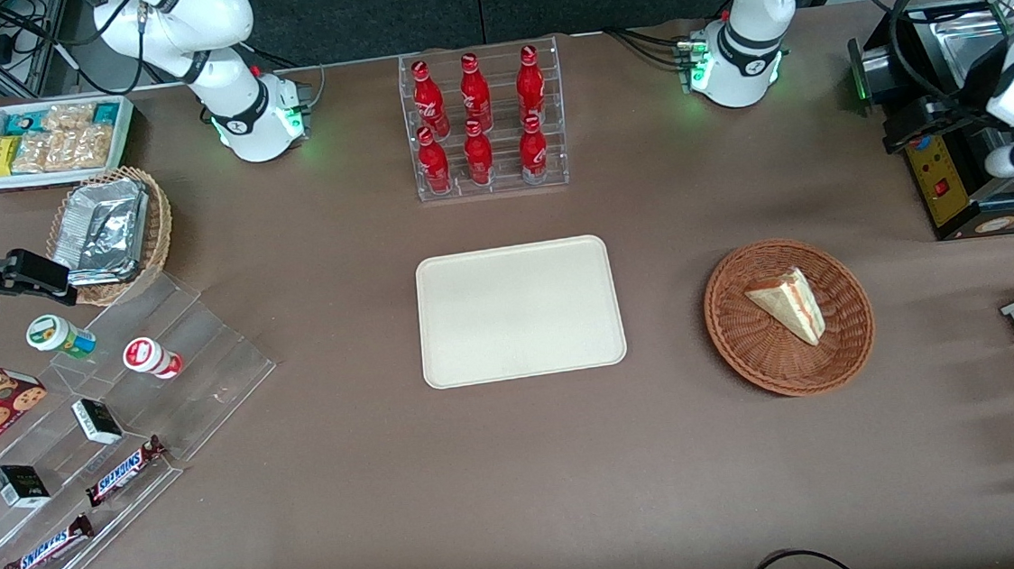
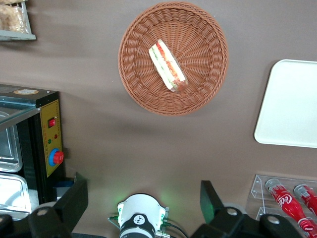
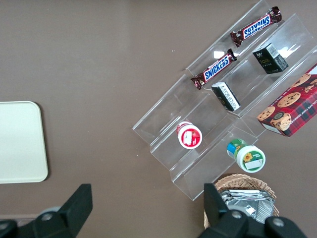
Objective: Place sandwich from basket to tray
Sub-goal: 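Move the left gripper over the wrapped sandwich in the wicker basket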
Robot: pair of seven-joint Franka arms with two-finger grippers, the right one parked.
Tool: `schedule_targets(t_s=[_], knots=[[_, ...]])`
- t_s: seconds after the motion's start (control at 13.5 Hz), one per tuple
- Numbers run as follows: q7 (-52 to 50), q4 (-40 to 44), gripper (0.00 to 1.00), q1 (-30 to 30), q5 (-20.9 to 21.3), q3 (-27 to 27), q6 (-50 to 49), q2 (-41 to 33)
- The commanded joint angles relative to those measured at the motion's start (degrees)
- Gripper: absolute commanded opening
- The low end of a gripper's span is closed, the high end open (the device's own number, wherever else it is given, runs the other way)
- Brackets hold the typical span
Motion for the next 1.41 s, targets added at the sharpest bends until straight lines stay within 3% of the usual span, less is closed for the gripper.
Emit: schedule_targets(t_s=[0.0, 0.15, 0.44, 1.04, 1.33], knots=[[0.3, 0.5, 1.00, -0.9, 1.0, 0.5, -0.6, -0.5], [0.4, -0.6, 1.00, -0.9, 1.0, 0.4, 0.0, 0.0], [-1.5, -11.1, 1.00, -0.9, 1.2, 0.2, 6.4, -0.2], [-29.2, -27.6, 1.00, -0.8, 1.2, -1.1, 33.6, 1.4], [-33.2, -34.4, 1.00, -0.9, 1.2, -1.9, 44.2, 2.6]])
